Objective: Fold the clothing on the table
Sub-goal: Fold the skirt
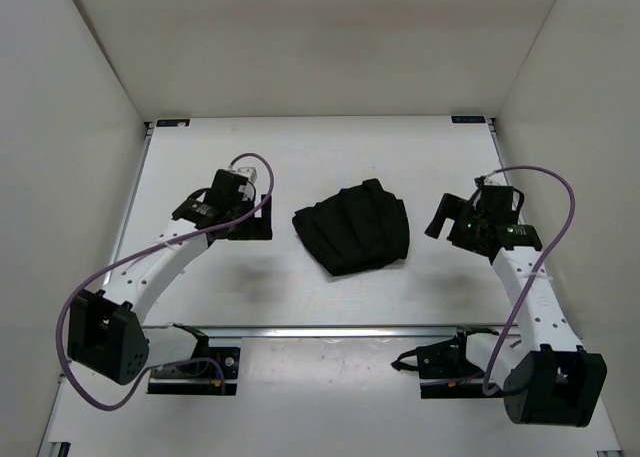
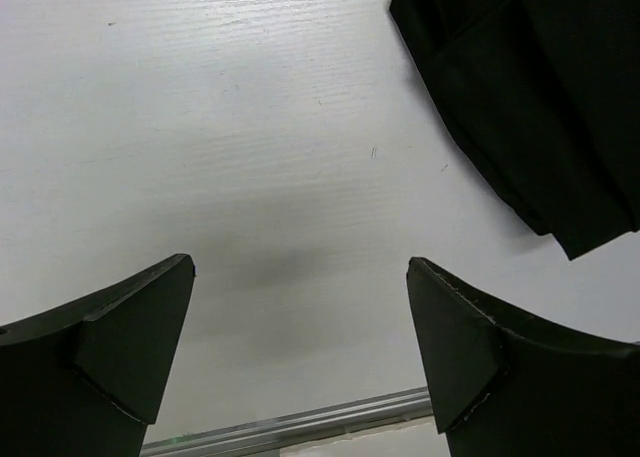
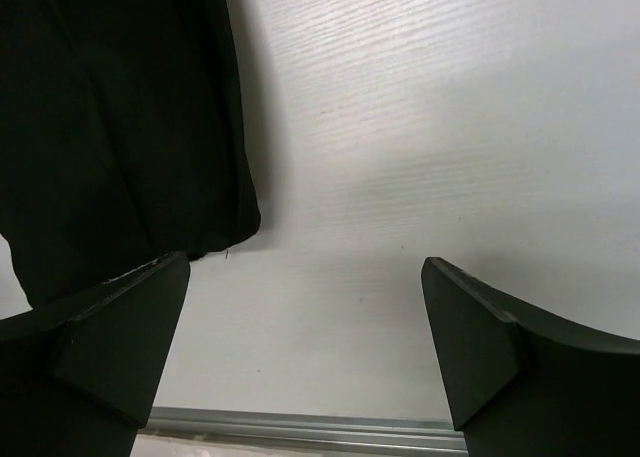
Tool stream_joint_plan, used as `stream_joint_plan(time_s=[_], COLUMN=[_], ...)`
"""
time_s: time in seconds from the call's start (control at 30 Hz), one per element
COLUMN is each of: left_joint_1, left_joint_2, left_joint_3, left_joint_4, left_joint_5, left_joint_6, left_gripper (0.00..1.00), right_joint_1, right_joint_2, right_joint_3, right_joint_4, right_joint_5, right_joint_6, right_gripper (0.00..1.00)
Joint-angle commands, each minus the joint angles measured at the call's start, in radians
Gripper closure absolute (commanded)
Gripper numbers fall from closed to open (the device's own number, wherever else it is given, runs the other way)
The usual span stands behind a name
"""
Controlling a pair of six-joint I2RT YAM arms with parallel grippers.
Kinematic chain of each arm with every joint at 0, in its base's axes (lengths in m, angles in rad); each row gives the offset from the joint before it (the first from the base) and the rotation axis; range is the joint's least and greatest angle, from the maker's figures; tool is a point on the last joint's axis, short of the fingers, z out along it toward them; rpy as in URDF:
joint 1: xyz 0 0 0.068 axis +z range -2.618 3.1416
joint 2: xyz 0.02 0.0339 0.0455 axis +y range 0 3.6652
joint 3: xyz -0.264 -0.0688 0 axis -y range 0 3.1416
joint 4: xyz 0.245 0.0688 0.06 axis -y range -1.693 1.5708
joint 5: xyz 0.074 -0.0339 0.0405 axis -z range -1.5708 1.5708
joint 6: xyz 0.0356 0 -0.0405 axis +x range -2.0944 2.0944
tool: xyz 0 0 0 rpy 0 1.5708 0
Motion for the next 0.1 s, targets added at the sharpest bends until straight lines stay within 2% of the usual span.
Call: stream_joint_plan(time_s=[0.0, 0.07], left_joint_1=[0.009, 0.01], left_joint_2=[-0.049, -0.05], left_joint_3=[-0.013, -0.006], left_joint_4=[0.039, 0.032], left_joint_5=[0.013, 0.021], left_joint_6=[0.002, 0.005], left_gripper=[0.01, 0.02], right_joint_1=[-0.014, 0.004], right_joint_2=[-0.017, -0.005], right_joint_3=[-0.012, 0.003], right_joint_4=[0.043, 0.025], right_joint_5=[-0.026, -0.006], right_joint_6=[-0.006, -0.013], right_gripper=[0.01, 0.01])
